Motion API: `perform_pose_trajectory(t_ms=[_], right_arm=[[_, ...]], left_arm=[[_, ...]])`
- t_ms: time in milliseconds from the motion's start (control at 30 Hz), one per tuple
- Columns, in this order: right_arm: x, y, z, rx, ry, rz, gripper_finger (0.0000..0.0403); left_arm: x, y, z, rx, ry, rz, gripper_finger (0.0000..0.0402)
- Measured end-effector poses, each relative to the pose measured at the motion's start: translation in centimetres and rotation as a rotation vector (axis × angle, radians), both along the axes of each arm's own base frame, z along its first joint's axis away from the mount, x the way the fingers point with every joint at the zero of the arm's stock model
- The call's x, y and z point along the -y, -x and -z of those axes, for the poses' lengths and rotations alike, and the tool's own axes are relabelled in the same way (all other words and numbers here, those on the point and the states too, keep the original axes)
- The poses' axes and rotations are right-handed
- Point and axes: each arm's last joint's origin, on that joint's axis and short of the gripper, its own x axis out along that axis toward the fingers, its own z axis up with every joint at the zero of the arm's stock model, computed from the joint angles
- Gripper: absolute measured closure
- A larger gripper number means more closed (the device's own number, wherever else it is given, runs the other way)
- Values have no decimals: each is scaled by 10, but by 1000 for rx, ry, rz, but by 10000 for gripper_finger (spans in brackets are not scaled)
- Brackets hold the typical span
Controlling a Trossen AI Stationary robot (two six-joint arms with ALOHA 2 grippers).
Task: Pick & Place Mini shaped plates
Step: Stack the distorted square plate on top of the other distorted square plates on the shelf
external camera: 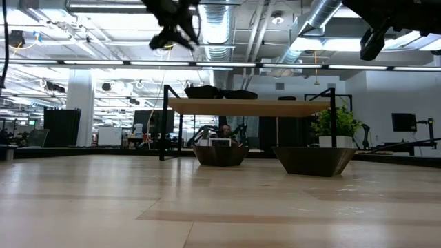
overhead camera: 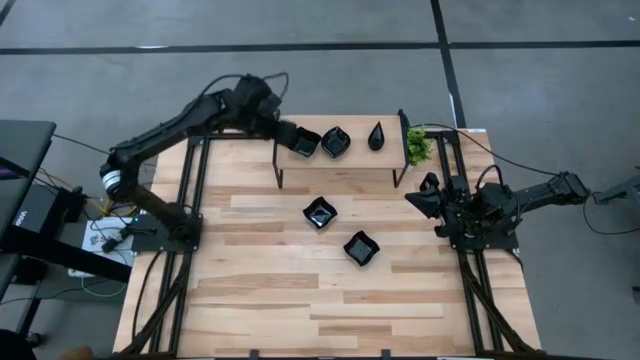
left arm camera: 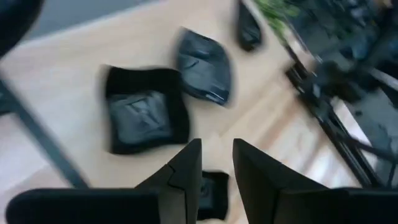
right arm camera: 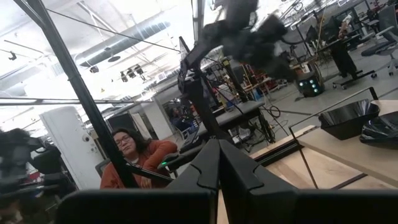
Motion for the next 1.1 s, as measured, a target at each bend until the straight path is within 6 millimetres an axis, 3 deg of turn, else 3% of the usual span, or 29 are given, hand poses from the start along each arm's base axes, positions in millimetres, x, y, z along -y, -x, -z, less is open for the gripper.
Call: perform_pose_trajectory(t_ms=[133,333,433,633,800,1100], right_arm=[[0,0,0,0,0,0,403],[0,0,0,1,0,1,403],[0,0,0,1,0,1,403],[0,0,0,0,0,0,403],[0,0,0,4,-16,-6,403],[0,0,0,10,-74,-24,403]], left_arm=[[45,-13,-3,-9,-65,90,310],[109,-32,26,-76,-105,163,310],[130,-41,45,-63,-133,182,310],[140,-47,78,-9,-152,149,310],[140,-44,104,-23,-128,97,310],[157,-33,146,-71,-166,104,310]])
